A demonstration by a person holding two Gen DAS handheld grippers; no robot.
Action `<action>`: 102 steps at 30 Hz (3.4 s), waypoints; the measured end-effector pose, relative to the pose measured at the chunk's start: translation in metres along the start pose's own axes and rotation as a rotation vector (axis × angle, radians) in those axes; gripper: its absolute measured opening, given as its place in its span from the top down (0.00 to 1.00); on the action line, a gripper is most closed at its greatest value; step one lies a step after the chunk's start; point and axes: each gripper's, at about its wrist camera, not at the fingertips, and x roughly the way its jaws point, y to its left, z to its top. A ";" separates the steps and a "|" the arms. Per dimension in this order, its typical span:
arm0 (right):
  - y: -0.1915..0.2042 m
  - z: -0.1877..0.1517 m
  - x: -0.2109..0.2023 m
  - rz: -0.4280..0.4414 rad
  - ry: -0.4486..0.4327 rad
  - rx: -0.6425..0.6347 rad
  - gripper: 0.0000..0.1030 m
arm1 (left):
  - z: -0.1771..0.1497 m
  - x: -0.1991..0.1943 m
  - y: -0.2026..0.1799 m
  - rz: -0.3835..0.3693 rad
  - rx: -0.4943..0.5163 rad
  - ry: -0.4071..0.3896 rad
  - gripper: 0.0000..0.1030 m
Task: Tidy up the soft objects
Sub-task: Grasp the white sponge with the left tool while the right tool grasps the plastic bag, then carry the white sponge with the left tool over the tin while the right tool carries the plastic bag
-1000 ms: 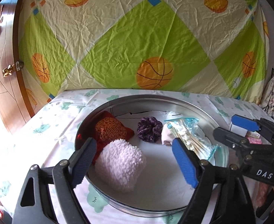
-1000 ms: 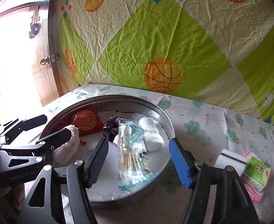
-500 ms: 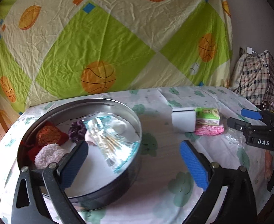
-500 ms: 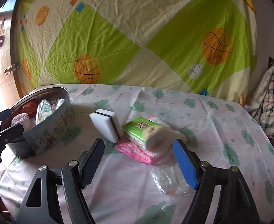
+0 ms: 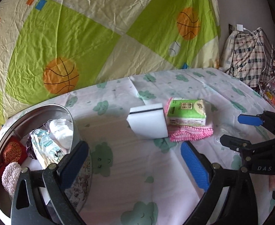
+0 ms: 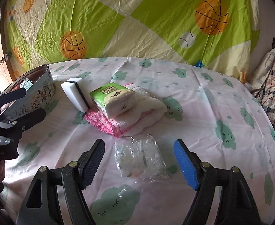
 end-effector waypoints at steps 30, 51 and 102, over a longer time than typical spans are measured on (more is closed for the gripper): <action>-0.011 0.000 0.016 0.042 0.077 0.049 0.71 | 0.025 0.054 -0.005 -0.022 -0.001 0.045 0.02; -0.012 0.000 -0.006 -0.004 -0.045 0.057 0.71 | 0.020 0.038 -0.002 -0.060 -0.024 -0.031 0.47; 0.074 0.006 -0.050 0.063 -0.394 0.053 0.71 | -0.042 -0.068 0.057 0.076 -0.152 -0.281 0.47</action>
